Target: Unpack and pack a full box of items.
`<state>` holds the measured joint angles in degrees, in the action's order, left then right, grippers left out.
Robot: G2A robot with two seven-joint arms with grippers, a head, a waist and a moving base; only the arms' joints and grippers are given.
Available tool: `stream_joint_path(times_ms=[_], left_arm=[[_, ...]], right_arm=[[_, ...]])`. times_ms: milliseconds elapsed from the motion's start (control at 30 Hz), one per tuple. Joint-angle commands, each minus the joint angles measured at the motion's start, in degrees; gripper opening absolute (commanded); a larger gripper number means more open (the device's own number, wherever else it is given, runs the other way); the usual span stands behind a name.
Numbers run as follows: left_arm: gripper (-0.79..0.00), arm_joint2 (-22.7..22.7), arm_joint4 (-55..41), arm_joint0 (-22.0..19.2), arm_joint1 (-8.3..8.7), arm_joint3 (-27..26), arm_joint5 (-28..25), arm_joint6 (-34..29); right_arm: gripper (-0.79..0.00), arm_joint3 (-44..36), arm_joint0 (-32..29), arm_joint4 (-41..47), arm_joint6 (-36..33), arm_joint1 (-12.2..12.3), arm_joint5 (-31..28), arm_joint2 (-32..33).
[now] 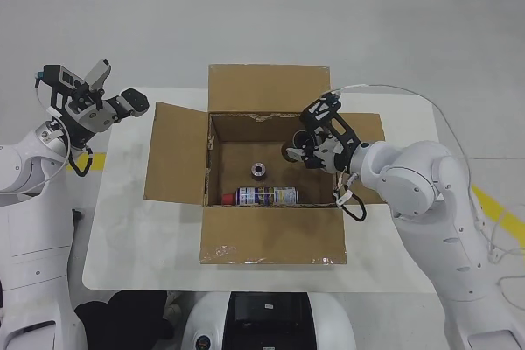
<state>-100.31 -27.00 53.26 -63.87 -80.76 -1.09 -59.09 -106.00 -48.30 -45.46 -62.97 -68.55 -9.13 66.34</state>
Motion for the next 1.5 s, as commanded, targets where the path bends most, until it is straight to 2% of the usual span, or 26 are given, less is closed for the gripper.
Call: stream_joint_path(times_ms=[0,733,900,1033,1267,1467], left_arm=[[0.000,0.0,0.0,0.0,0.00,0.0,0.0,0.0],[0.000,0.0,0.0,0.0,0.00,0.0,0.0,0.0],[0.000,0.0,0.0,0.0,0.00,0.0,0.0,0.0],[0.000,0.0,0.0,0.0,0.00,0.0,0.0,0.0],[0.000,0.0,0.0,0.0,0.00,0.0,0.0,0.0],[0.000,0.0,0.0,0.0,0.00,0.0,0.0,0.0]], right_arm=[[-0.785,0.0,0.0,0.0,0.0,0.0,0.0,0.0],[-0.785,0.0,0.0,0.0,0.0,0.0,0.0,0.0],[-0.785,-1.2,-1.1,-0.8,1.7,0.4,0.0,1.7],[-0.785,-4.0,-2.0,-1.3,0.2,1.0,0.3,5.2],[-0.785,-9.1,-5.0,0.9,-1.7,2.4,1.3,15.0],[-0.785,-10.3,-8.9,0.1,-1.6,3.4,2.9,22.9]])
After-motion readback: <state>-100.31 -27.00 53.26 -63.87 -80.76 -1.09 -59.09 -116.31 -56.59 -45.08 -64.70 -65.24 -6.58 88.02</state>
